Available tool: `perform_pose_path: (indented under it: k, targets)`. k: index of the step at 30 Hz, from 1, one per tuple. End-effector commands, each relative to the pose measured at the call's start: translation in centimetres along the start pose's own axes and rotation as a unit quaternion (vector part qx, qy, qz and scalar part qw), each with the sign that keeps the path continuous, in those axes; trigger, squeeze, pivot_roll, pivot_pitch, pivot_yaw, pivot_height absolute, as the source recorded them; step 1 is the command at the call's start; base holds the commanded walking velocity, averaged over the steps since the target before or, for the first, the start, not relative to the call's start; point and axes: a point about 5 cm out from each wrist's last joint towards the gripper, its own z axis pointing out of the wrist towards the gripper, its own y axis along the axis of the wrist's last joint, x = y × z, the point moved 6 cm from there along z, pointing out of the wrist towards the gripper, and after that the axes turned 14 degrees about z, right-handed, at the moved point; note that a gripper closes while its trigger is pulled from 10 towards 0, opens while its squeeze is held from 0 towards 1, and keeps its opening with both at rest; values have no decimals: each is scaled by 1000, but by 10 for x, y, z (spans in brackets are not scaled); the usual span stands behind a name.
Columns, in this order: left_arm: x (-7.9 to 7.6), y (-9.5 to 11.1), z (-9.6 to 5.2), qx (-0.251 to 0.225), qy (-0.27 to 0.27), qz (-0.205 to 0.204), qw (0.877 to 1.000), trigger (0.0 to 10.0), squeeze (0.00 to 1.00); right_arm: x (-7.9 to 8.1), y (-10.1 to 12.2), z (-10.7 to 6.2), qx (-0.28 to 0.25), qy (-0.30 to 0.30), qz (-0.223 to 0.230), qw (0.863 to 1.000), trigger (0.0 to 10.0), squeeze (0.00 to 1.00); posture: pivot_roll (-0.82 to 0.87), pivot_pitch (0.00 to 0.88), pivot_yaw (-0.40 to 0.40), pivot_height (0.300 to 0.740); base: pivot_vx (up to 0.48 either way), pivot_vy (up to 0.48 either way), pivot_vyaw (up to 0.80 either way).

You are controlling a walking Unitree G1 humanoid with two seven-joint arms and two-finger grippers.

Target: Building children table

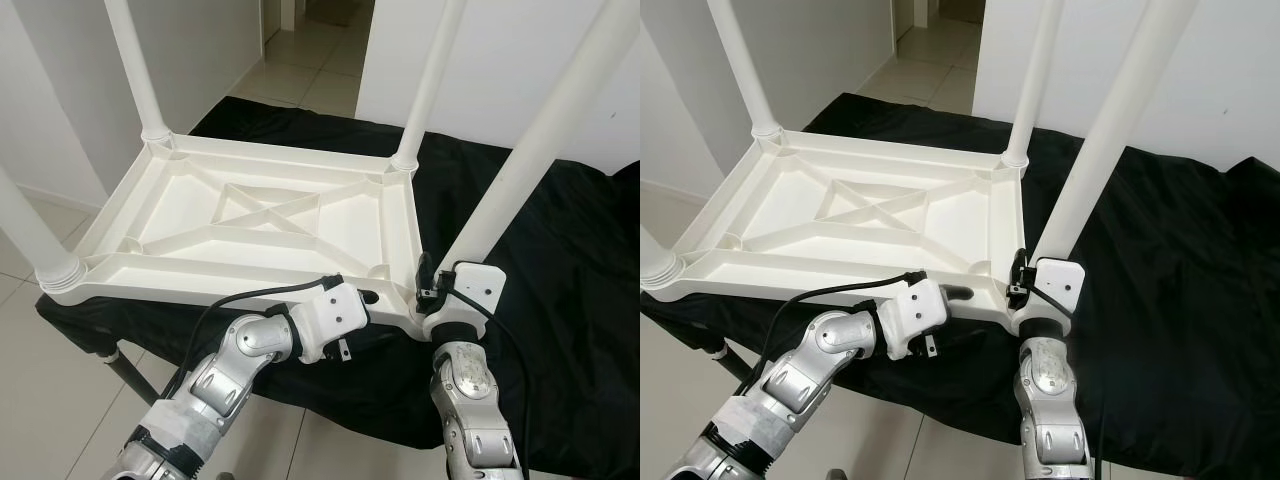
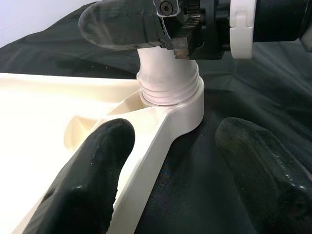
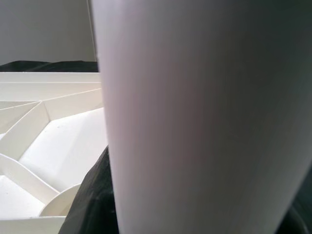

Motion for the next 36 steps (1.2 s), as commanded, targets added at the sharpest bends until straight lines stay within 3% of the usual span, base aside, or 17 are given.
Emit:
perform_pose_path:
  k: [1, 14, 15, 16, 17, 27, 28, 30, 31, 36]
  targets:
    - [2, -1, -1, 4, 13, -2, 1000, 10000, 0, -20, -19, -4, 36, -55, -5, 998, 10000, 0, -45, 71, -79, 740, 0, 0, 0]
    - [2, -3, -5, 10, 15, -1, 1000, 10000, 0, -28, -10, 0, 16, -48, -24, 998, 10000, 27, -36, 81, -76, 740, 0, 0, 0]
    - [2, -3, -5, 10, 15, -1, 1000, 10000, 0, -27, -9, 0, 13, -39, -21, 999, 10000, 792, -35, 83, -75, 740, 0, 0, 0]
    - [2, -3, -5, 10, 15, -1, 1000, 10000, 0, -27, -9, 0, 13, -39, -21, 999, 10000, 792, -35, 83, -75, 740, 0, 0, 0]
    - [3, -3, -5, 11, 17, 0, 1000, 10000, 0, -24, -4, 1, 3, -22, -16, 1000, 10000, 1000, -27, 90, -69, 740, 0, 0, 0]
    - [5, -4, -7, 14, 22, -1, 1000, 10000, 0, -12, 13, 1, -22, 60, 16, 998, 10000, 1000, -16, 94, -74, 740, 0, 0, 0]
    - [5, -5, -9, 17, 25, -1, 1000, 10000, 0, -14, 15, 2, -19, 85, 20, 996, 10000, 922, -11, 92, -75, 740, 0, 0, 0]
    - [5, -5, -10, 17, 25, -2, 1000, 10000, 0, -14, 15, 2, -17, 92, 21, 995, 10000, 922, -11, 92, -75, 740, 0, 0, 0]
    - [4, -6, -11, 18, 26, -2, 999, 10000, 0, -14, 13, 2, -10, 109, 20, 994, 10000, 0, -7, 90, -74, 740, 0, 0, 0]
    - [4, -7, -13, 21, 25, -1, 999, 10000, 0, -15, 11, 2, 1, 143, 13, 990, 10000, 0, -5, 86, -76, 740, 0, 0, 0]
